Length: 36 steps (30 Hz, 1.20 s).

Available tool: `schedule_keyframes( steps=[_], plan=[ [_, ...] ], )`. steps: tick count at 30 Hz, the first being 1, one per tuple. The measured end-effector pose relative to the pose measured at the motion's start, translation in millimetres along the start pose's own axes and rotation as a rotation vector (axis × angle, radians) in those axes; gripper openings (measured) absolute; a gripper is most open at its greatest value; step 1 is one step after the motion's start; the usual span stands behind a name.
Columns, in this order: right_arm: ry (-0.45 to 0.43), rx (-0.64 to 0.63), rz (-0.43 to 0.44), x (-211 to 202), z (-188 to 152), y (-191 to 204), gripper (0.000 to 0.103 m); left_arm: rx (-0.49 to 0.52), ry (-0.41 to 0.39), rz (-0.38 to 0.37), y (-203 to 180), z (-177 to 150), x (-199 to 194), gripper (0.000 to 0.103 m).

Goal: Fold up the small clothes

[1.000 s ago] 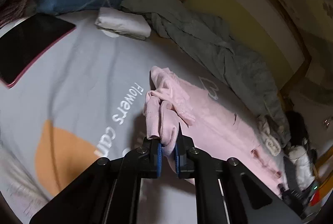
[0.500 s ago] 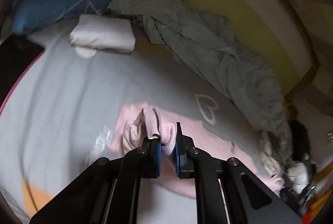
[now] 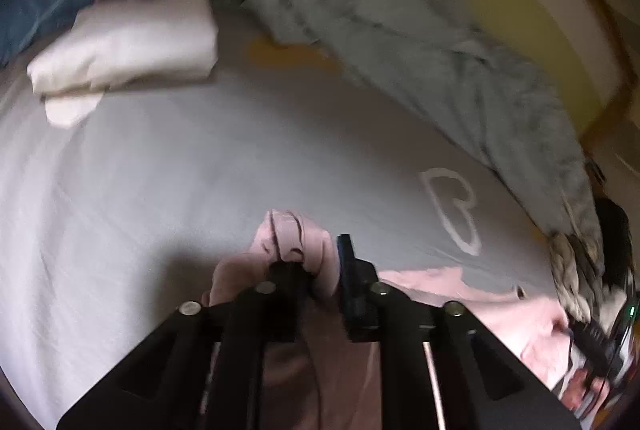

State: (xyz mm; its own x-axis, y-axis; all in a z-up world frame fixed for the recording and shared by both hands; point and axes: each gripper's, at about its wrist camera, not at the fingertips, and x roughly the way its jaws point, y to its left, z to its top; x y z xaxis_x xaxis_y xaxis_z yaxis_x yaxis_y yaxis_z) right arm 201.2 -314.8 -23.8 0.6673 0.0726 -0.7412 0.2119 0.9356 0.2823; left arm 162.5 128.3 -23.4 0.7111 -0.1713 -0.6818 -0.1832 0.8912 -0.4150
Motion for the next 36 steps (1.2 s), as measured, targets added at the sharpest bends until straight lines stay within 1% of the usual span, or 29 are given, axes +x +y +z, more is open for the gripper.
schedule_keyframes(
  steps=[1,2,3,5,6,7,9,11,12,13,14,15,16,17,18,19,20,23,26,27,28,29,30,31,32,33,34,35,36],
  plan=[
    [-0.079,0.023,-0.012,-16,0,-5,0.082,0.039,-0.027,-0.001,-4,-3,-9,0.039],
    [-0.137,0.045,-0.015,-27,0,-10,0.086,0.085,-0.072,0.022,-11,-6,-22,0.061],
    [-0.202,0.061,-0.012,-42,-1,-14,0.086,0.137,-0.133,0.058,-19,-11,-37,0.072],
    [-0.219,0.027,-0.005,-56,-1,-12,0.086,0.238,-0.223,0.093,-36,-21,-63,0.076],
    [-0.212,-0.004,0.003,-59,-3,-7,0.086,0.284,-0.253,0.098,-45,-26,-76,0.081],
    [-0.198,-0.058,0.019,-63,-6,1,0.086,0.307,-0.267,0.097,-50,-30,-83,0.083],
    [-0.159,-0.187,0.051,-65,-18,18,0.086,0.355,-0.255,0.094,-63,-40,-93,0.084],
    [-0.122,-0.33,0.067,-62,-36,41,0.086,0.444,-0.2,0.126,-73,-50,-86,0.084],
    [-0.115,-0.37,0.062,-60,-43,47,0.086,0.495,-0.186,0.174,-74,-58,-80,0.084],
    [-0.1,-0.416,0.036,-52,-51,54,0.086,0.524,-0.172,0.235,-71,-65,-73,0.084],
    [-0.077,-0.44,0.009,-45,-55,57,0.086,0.527,-0.137,0.291,-66,-69,-62,0.084],
    [-0.027,-0.452,-0.047,-31,-59,55,0.086,0.5,-0.064,0.338,-54,-70,-48,0.084],
    [0.02,-0.433,-0.1,-20,-60,46,0.086,0.458,-0.01,0.347,-43,-71,-37,0.085],
    [0.055,-0.392,-0.124,-10,-59,38,0.086,0.382,0.039,0.316,-25,-71,-29,0.086],
    [0.097,-0.306,-0.092,-1,-57,23,0.086,0.299,0.057,0.248,-8,-71,-28,0.086],
    [0.108,-0.249,-0.051,0,-56,13,0.086,0.254,0.057,0.215,0,-69,-30,0.086],
    [0.098,-0.229,-0.038,-3,-54,9,0.086,0.233,0.057,0.206,4,-67,-32,0.086],
    [0.074,-0.28,-0.083,-15,-56,13,0.086,0.268,0.034,0.236,0,-74,-40,0.086],
    [0.098,-0.259,-0.086,-25,-63,4,0.086,0.281,-0.002,0.246,-4,-84,-50,0.085],
    [0.079,-0.253,-0.078,-32,-66,3,0.086,0.288,-0.024,0.248,-4,-84,-54,0.083],
    [0.029,-0.263,-0.062,-46,-64,5,0.086,0.298,-0.05,0.24,-9,-87,-60,0.083],
    [-0.032,-0.279,-0.041,-57,-62,8,0.086,0.309,-0.089,0.209,-15,-86,-68,0.083],
    [-0.11,-0.307,-0.009,-70,-59,13,0.084,0.316,-0.13,0.168,-22,-83,-75,0.083],
    [-0.166,-0.34,0.017,-78,-53,19,0.079,0.321,-0.162,0.134,-28,-73,-77,0.083],
    [-0.184,-0.367,0.041,-80,-48,26,0.061,0.324,-0.174,0.104,-34,-64,-77,0.083],
    [-0.174,-0.4,0.094,-77,-40,35,0.052,0.324,-0.167,0.065,-41,-51,-73,0.08],
    [-0.145,-0.407,0.138,-69,-34,40,0.037,0.323,-0.156,0.042,-44,-40,-69,0.076],
    [-0.119,-0.398,0.166,-60,-29,43,0.022,0.32,-0.137,0.043,-47,-28,-61,0.064],
    [-0.075,-0.373,0.184,-45,-23,46,0.015,0.327,-0.112,0.069,-49,-17,-49,0.053]
  ],
)
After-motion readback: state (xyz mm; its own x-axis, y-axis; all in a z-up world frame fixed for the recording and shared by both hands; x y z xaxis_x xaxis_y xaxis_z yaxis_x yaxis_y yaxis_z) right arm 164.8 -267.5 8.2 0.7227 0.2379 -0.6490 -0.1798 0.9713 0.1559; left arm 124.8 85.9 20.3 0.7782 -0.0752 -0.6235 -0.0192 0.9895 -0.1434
